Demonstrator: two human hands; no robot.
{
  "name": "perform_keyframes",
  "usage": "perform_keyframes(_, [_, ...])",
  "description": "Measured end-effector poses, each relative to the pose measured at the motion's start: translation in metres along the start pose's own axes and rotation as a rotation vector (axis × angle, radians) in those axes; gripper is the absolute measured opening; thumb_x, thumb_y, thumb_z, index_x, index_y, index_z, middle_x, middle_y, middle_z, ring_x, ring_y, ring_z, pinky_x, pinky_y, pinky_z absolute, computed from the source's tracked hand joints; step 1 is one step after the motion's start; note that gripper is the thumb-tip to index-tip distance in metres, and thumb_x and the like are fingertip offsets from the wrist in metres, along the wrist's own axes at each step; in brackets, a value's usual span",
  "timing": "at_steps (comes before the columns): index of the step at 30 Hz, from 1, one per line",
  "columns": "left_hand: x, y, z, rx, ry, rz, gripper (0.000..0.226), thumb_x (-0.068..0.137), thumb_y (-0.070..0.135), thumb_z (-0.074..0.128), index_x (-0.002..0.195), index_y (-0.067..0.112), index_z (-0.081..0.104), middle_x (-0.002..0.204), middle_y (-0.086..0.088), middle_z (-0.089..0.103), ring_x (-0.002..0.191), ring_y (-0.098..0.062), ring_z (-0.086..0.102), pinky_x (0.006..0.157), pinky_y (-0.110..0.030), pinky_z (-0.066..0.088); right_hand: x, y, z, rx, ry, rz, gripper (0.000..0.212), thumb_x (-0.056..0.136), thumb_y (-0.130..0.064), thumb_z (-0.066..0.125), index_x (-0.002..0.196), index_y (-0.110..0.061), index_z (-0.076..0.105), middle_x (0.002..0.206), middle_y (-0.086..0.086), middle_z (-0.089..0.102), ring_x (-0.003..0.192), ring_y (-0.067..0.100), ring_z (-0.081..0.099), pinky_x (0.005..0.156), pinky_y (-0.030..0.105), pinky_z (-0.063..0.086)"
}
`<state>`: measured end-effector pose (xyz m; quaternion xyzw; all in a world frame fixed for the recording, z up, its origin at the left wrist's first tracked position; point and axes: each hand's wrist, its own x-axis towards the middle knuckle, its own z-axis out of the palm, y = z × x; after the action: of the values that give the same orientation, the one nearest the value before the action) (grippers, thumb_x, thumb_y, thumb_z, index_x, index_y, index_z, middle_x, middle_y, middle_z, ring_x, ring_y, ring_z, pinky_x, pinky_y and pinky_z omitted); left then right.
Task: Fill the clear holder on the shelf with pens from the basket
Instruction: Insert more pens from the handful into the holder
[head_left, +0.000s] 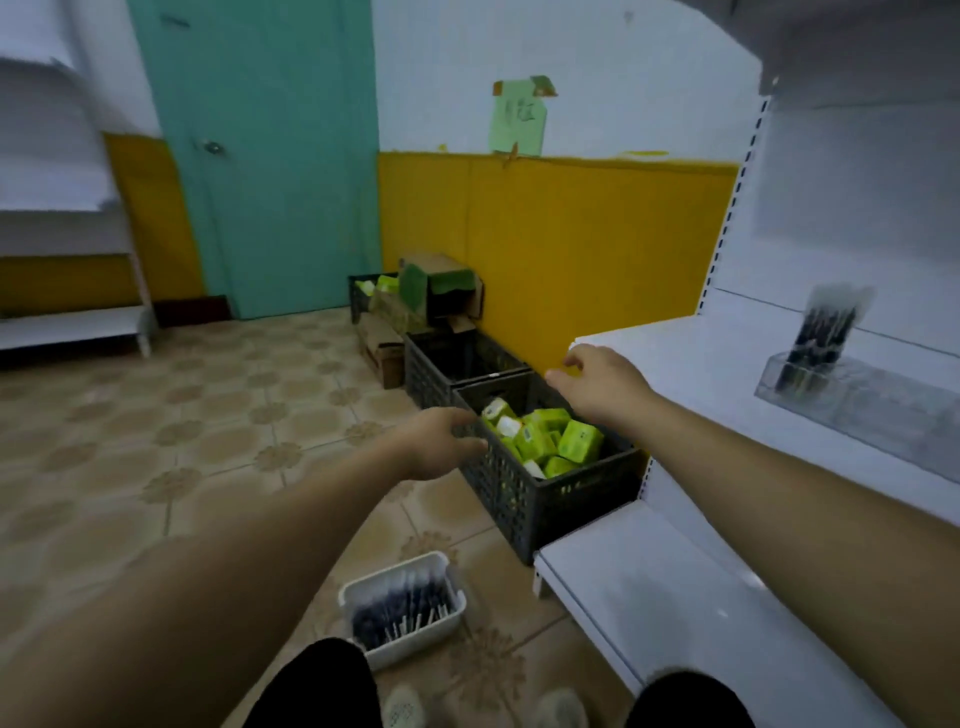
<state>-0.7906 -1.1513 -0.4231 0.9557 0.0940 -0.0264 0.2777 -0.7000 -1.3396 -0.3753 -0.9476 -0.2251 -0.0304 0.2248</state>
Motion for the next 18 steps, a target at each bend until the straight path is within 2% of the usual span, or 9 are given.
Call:
perform_keyframes(4, [-0.011, -0.049, 0.006, -0.045, 0.002, -0.119, 0.06, 0.096, 0.04, 0.054, 0.148, 0.016, 0.034, 0.153, -0.004, 0.034, 0.136, -0.023, 0.038, 0.1, -0.028, 0.034, 0.021, -0.025, 0.049, -0.001, -0.146, -0.017, 0.051, 0.098, -0.047, 0.045, 0.137, -0.014, 0.043, 0.129, 0.01, 0.053, 0.097, 0.027, 0.056, 0.08, 0.041, 0.049])
perform_keyframes(8, [-0.008, -0.107, 0.025, -0.08, -0.034, -0.27, 0.062, 0.094, 0.041, 0.055, 0.148, 0.018, 0.034, 0.153, -0.005, 0.035, 0.136, -0.024, 0.039, 0.106, -0.033, 0.034, 0.048, -0.036, 0.111, 0.001, -0.259, -0.049, 0.049, 0.098, -0.047, 0.045, 0.133, -0.013, 0.045, 0.13, 0.011, 0.052, 0.105, 0.029, 0.054, 0.083, 0.041, 0.048])
perform_keyframes(14, [0.024, -0.213, 0.077, -0.131, -0.14, -0.463, 0.062, 0.095, 0.043, 0.054, 0.148, 0.019, 0.033, 0.152, -0.005, 0.037, 0.134, -0.023, 0.042, 0.106, -0.031, 0.034, 0.1, -0.038, 0.248, 0.036, -0.465, 0.005, 0.054, 0.098, -0.044, 0.045, 0.141, -0.012, 0.04, 0.142, 0.009, 0.046, 0.118, 0.027, 0.05, 0.088, 0.033, 0.044])
perform_keyframes(18, [0.06, -0.28, 0.13, -0.183, -0.238, -0.573, 0.064, 0.095, 0.042, 0.054, 0.149, 0.015, 0.032, 0.153, -0.006, 0.035, 0.136, -0.025, 0.039, 0.11, -0.034, 0.034, 0.126, -0.018, 0.349, 0.054, -0.589, 0.063, 0.056, 0.096, -0.046, 0.045, 0.14, -0.012, 0.04, 0.138, 0.009, 0.049, 0.099, 0.023, 0.054, 0.081, 0.032, 0.045])
